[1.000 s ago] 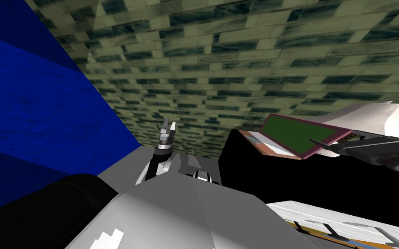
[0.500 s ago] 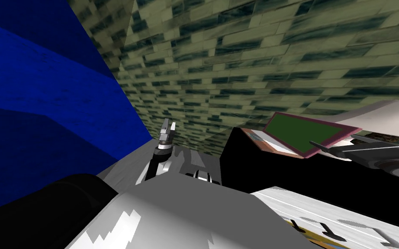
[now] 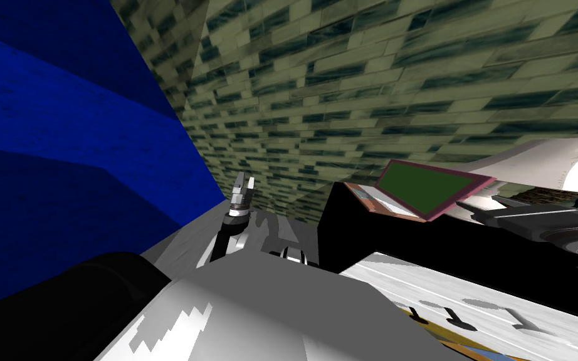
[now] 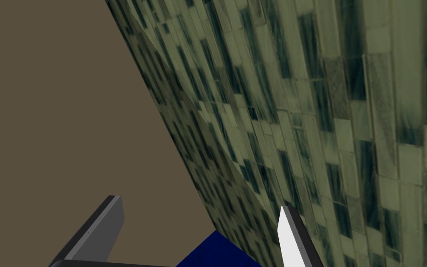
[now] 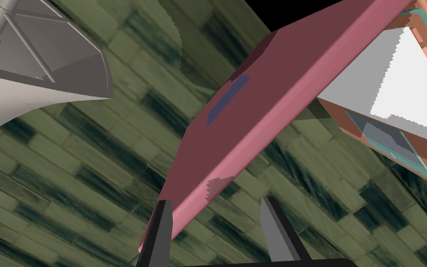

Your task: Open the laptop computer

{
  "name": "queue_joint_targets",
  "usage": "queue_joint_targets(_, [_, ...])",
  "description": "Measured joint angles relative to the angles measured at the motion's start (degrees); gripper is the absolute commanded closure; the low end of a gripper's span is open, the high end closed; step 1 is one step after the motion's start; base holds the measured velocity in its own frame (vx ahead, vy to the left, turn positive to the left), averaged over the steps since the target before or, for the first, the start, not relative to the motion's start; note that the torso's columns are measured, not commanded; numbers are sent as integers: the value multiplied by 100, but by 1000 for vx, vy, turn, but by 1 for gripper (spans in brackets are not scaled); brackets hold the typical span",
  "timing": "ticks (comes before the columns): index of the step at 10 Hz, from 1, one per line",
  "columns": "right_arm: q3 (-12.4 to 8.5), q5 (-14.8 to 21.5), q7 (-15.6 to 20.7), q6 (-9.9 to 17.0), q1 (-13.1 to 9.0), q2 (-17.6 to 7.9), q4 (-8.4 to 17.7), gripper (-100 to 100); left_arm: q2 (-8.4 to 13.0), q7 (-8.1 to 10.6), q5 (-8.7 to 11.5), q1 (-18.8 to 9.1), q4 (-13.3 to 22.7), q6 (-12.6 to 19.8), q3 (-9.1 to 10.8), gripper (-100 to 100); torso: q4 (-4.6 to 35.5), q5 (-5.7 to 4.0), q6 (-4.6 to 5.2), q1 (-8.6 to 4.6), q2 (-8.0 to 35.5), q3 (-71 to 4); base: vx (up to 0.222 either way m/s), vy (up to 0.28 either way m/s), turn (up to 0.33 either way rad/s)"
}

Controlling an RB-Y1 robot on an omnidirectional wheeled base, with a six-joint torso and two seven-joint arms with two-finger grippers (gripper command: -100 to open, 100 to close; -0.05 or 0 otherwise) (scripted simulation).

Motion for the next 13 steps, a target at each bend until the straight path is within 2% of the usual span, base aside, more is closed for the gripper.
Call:
queue_joint_targets(10, [59,866,1346,565,-7,551,-758,100,0,0,0,0,0,0,0,0,7,-10,2,-28,22,15,-29,16,40])
queue_joint_targets(11, [60,877,1377,580,-6,556,-769,-100,0,0,0,0,0,0,0,0,6,-11,3,-31,18,13,-15,-23,77])
queue_joint_targets(13, [-96,855,1304,437,54,374,-632,-100,1,0,0,0,0,0,0,0,6,-14,0,-39,20,14,-16,-46,110])
